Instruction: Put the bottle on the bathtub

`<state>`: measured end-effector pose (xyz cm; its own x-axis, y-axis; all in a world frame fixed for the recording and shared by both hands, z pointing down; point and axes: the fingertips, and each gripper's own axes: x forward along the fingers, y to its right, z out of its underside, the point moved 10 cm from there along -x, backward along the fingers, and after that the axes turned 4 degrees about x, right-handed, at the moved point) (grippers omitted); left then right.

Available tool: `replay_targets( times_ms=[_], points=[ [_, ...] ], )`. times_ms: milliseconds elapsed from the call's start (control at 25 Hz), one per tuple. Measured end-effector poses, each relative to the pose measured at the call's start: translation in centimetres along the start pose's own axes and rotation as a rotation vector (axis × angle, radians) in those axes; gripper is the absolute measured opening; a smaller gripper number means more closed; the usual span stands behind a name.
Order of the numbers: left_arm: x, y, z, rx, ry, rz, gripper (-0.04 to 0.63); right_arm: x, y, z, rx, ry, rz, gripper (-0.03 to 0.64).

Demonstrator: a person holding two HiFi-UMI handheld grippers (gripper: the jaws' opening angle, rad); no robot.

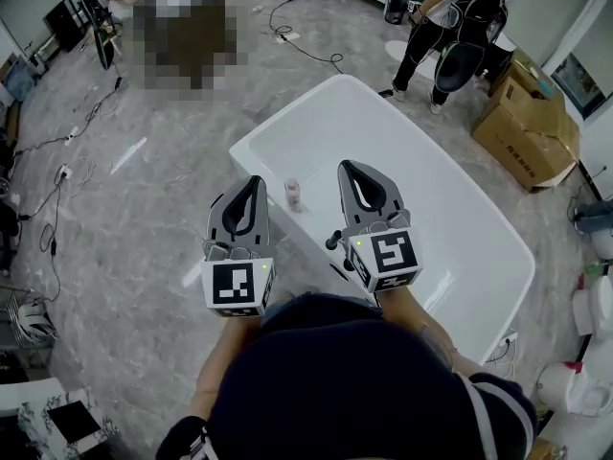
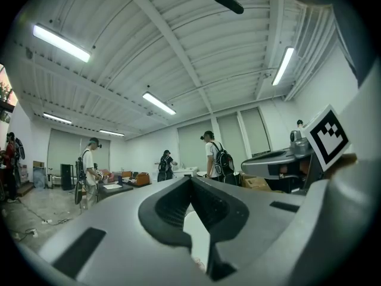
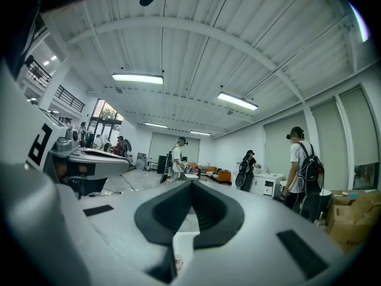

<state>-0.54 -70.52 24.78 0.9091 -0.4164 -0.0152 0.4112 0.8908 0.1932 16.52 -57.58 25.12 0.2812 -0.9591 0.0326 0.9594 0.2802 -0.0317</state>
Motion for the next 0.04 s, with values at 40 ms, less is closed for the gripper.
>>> replay_targets(
  times_ms=[40],
  points=[
    [0.05, 0.15, -0.03, -0.002, 0.002, 0.001, 0.025, -0.05, 0.1, -0.01, 0.0, 0.0, -0.001, 0.026]
  ],
)
